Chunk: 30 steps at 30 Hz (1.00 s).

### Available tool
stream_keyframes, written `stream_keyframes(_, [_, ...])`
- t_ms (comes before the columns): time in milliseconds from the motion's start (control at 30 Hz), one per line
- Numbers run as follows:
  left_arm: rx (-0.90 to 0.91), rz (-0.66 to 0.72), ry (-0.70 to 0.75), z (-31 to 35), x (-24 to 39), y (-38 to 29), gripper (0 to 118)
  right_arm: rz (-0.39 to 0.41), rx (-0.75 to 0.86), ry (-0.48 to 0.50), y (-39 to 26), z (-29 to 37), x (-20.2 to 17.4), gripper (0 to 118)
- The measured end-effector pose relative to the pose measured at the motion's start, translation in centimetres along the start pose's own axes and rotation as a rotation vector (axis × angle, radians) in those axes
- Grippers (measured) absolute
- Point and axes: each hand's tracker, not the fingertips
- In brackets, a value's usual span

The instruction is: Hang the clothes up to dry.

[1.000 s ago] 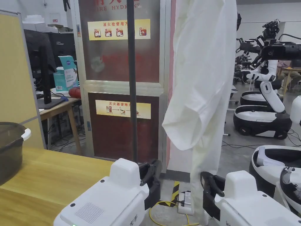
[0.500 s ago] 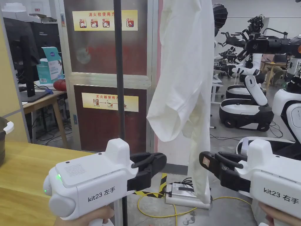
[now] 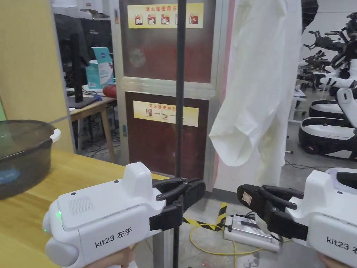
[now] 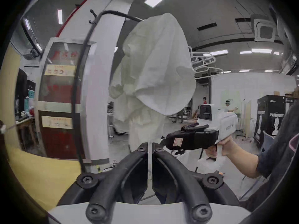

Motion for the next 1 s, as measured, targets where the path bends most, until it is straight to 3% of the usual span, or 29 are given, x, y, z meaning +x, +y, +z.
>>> stream_keyframes(67, [-0.001,-0.007,0.039,2.9,0.0,0.2,0,-0.001,-0.050,0.064,0.1,-2.5,-0.5,0])
stream_keyframes(133, [0.003,-0.037,0.129,6.3,0.4,0.5,0,0.051,-0.017,0.133,0.6,-4.9,-1.4,0])
stream_keyframes(200, [0.015,-0.034,0.244,10.0,0.9,0.6,0,0.013,-0.001,0.215,0.5,-7.3,-1.8,0])
stream_keyframes(333, [-0.013,-0.096,0.485,16.9,3.0,0.5,0,0.017,0.027,0.433,0.5,-14.3,-4.8,0])
stream_keyframes(467, [-0.020,-0.066,0.746,22.6,5.2,-0.4,0,0.020,-0.019,0.561,0.2,-21.9,-9.8,0])
stream_keyframes(567, [0.034,-0.009,0.864,27.0,7.2,-1.3,0,-0.022,-0.013,0.772,0.6,-26.5,-14.1,0])
stream_keyframes(733, [0.007,-0.010,1.088,32.3,12.1,-1.8,0,0.043,0.020,1.030,2.1,-31.2,-21.9,0])
stream_keyframes(867, [-0.009,-0.021,1.225,35.0,15.5,-2.1,0,0.059,0.027,1.170,2.6,-32.9,-26.3,0])
stream_keyframes(1000, [0.067,0.004,1.298,37.0,18.0,-2.2,0,0.078,0.028,1.243,3.0,-33.5,-29.3,0])
